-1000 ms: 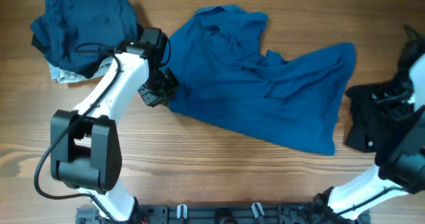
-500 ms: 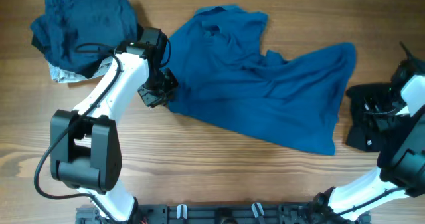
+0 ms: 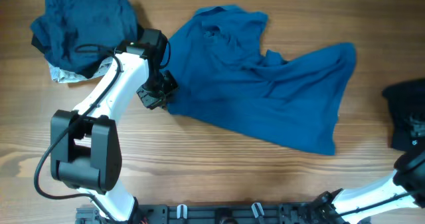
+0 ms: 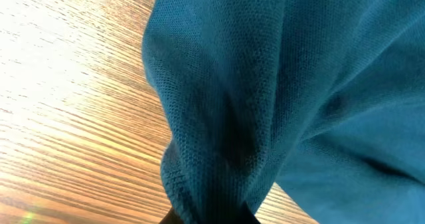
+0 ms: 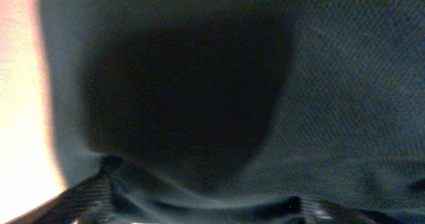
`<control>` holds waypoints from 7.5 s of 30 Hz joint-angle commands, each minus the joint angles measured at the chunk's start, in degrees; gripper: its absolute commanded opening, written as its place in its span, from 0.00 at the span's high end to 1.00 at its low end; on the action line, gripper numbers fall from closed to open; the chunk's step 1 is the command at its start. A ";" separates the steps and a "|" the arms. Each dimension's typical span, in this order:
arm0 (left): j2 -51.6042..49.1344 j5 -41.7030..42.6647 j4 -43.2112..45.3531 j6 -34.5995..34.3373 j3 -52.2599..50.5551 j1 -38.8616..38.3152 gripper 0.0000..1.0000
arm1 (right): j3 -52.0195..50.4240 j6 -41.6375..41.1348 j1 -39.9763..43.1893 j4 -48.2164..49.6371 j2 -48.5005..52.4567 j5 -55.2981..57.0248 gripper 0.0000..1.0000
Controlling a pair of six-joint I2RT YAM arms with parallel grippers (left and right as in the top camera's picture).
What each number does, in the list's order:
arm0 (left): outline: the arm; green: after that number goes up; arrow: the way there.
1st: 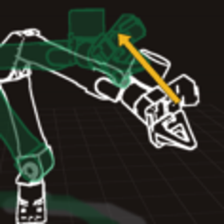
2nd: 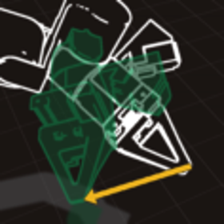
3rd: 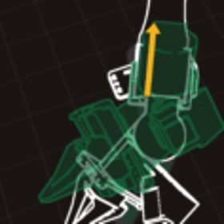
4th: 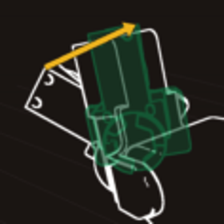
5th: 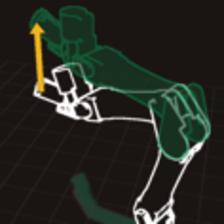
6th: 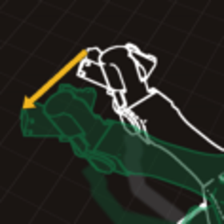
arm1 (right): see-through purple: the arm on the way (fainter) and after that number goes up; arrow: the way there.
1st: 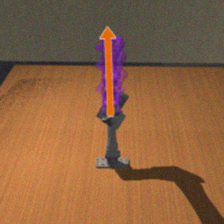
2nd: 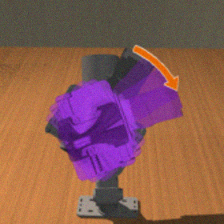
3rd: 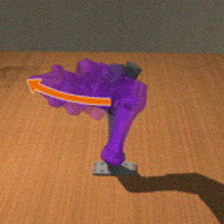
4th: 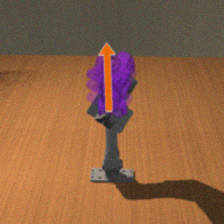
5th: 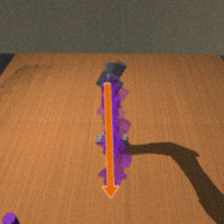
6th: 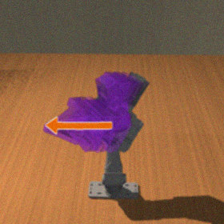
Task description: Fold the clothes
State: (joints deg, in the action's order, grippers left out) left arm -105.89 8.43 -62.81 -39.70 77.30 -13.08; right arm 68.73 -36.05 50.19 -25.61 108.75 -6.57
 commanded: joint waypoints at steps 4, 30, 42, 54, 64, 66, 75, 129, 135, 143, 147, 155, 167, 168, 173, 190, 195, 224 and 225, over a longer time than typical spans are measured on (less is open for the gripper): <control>0.81 -0.57 -0.20 0.72 -0.22 -0.26 0.96 | 5.31 6.45 -0.20 -5.53 -5.57 -27.93 0.00; 0.81 -0.57 5.51 0.70 -0.22 -0.26 0.93 | -19.37 4.55 -24.55 -42.29 -28.30 -10.19 0.00; 0.81 -0.57 6.21 0.72 -0.22 -0.26 0.92 | -22.03 5.73 -28.74 -37.81 -28.30 -9.90 0.16; 0.81 -0.52 7.17 0.68 -0.22 -0.26 0.93 | -28.85 1.66 -31.65 -28.81 -28.30 -9.77 0.92; 0.81 -0.31 7.76 0.70 -0.22 -0.26 0.92 | -28.52 0.98 -31.63 -24.74 -28.30 -0.37 0.42; 0.81 -0.33 7.78 0.70 -0.22 -0.26 0.92 | -28.17 2.82 -31.58 -24.30 -28.30 -0.57 0.39; 0.81 -0.33 8.15 0.70 -0.22 -0.26 0.91 | -26.29 9.99 -31.58 -26.77 -27.96 1.42 0.03; 1.44 -11.04 13.07 -8.79 7.30 -14.10 0.96 | -1.68 11.47 -23.87 -16.76 -3.98 -6.43 0.83; -2.14 -12.85 16.11 -8.76 7.30 -14.03 0.96 | -1.60 12.81 -23.87 -18.67 -3.58 -6.43 0.31; -2.14 -13.03 15.21 -8.74 7.30 -14.03 0.96 | -1.57 12.15 -23.85 -28.59 -18.75 -1.75 0.15; -2.14 -13.03 14.53 -8.74 7.30 -14.03 0.96 | -1.79 11.89 -23.85 -34.49 -21.31 0.79 0.08; -2.14 -13.00 13.53 -8.74 7.30 -14.03 0.96 | -18.21 6.97 -23.87 -23.23 -20.85 -1.29 0.26; -2.12 -12.81 13.11 -8.76 7.30 -14.03 0.96 | -22.23 5.44 -23.87 -9.97 -13.07 -5.57 0.56; -2.12 -12.81 13.07 -8.76 7.30 -14.03 0.95 | -22.21 4.98 -23.87 -8.92 -12.13 -5.57 0.69; -2.12 -12.81 12.76 -8.76 7.30 -14.03 0.95 | -20.41 1.44 -23.87 -6.45 -11.58 -8.96 0.90; -2.12 -12.81 11.93 -8.76 7.30 -14.03 0.93 | -15.45 1.64 -27.26 14.49 -8.46 1.57 0.26; -2.14 -12.81 10.75 -8.74 7.30 -14.03 0.92 | -11.50 1.42 -23.50 4.98 -9.92 -0.07 0.00; -2.14 -12.81 9.46 -8.76 7.30 -14.08 0.92 | -16.92 -4.66 -17.70 6.40 -7.28 -2.05 0.39; -2.14 -12.81 9.38 -8.76 7.30 -14.08 0.92 | -16.92 -4.66 -17.70 6.82 -6.43 -2.08 0.39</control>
State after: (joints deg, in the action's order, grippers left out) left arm -107.81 -3.20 -52.99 -47.53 83.81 -27.27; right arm 52.07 -38.94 32.21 -19.64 99.20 -9.80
